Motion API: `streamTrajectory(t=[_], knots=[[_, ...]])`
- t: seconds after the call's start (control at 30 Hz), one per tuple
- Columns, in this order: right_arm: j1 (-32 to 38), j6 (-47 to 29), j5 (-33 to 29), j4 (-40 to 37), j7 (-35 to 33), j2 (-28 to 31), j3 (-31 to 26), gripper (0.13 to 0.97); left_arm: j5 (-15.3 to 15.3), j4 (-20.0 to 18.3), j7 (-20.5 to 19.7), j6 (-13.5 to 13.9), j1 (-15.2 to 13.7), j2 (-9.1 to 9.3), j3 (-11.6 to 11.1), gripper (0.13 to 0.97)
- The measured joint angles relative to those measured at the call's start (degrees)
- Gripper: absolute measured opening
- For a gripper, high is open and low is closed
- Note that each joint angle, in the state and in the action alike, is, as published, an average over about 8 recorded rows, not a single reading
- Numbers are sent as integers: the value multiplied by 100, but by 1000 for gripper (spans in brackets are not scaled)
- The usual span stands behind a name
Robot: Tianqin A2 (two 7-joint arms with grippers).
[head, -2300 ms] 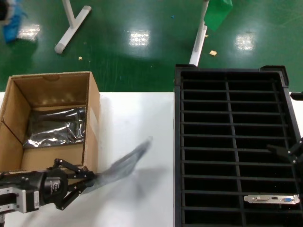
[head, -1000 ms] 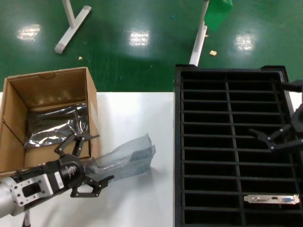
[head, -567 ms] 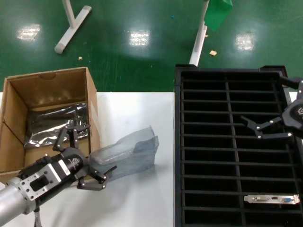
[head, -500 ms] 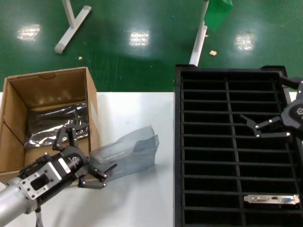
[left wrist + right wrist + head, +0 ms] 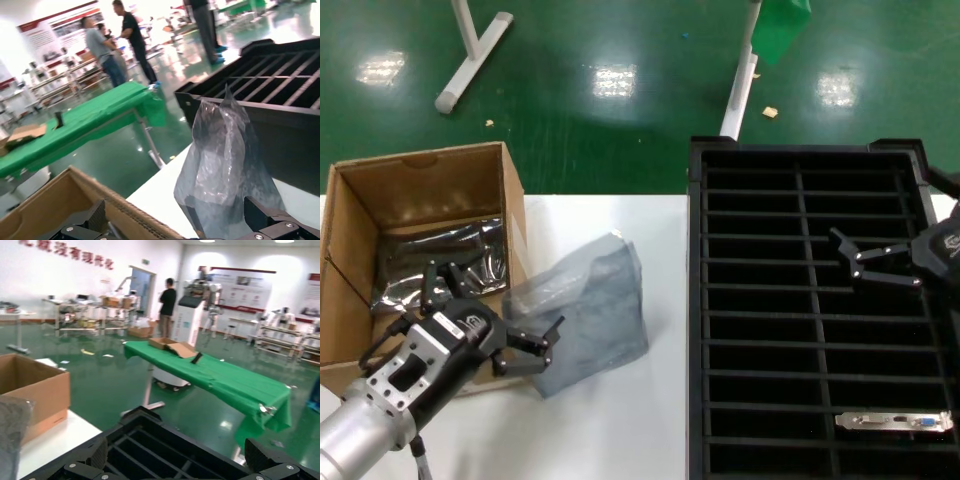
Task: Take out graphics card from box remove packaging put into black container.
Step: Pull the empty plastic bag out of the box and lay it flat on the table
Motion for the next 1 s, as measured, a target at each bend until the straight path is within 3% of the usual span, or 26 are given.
streamTrajectory(t=[0.83, 1.0], knots=[[-854, 1813, 78, -217, -721, -1477, 262, 966, 119, -774, -1536, -1905, 590, 763, -184, 966], [-979, 2081, 90, -248, -829, -1693, 301, 966, 136, -887, -1764, -2183, 675, 874, -211, 966]])
